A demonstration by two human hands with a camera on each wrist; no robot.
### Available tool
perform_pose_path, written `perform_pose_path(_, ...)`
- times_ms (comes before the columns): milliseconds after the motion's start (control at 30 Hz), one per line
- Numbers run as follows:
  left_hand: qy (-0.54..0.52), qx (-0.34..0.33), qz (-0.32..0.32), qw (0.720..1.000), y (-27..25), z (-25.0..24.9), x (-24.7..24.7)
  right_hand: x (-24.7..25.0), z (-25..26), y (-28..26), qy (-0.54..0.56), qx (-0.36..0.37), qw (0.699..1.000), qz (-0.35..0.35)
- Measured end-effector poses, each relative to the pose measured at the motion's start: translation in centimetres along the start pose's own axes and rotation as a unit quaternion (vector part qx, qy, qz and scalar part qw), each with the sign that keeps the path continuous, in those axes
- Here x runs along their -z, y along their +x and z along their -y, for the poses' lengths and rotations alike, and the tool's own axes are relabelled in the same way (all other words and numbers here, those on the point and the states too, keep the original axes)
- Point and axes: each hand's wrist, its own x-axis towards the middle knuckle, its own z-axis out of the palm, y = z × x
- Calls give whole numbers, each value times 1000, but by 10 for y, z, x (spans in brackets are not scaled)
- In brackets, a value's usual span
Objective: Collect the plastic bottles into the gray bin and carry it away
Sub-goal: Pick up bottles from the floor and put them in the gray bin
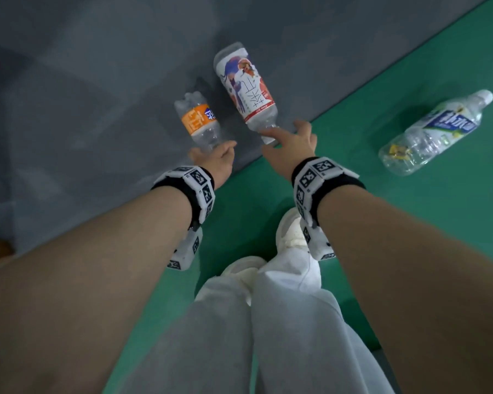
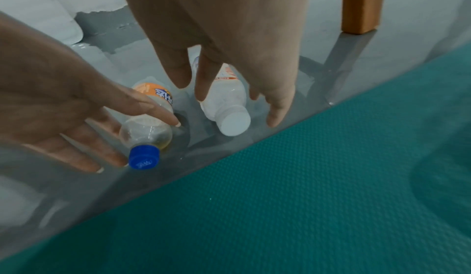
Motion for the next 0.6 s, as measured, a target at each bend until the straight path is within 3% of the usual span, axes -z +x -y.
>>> perform_pose_path(67,2,17,16,1000,6,-4,-4,-2,6,16,-39,22,999,23)
perform_pose_path(300,12,-32,-9,999,11,8,-1,-20,2,25,-141,35,987,74)
perform_pose_path(467,62,-51,-5,997,-30,15,2,-23,-10,-14,-57,-27,994,85)
perform_pose_path(600,55,-33,18,998,-68,15,1,-17,-14,-67,42,-37,998,0)
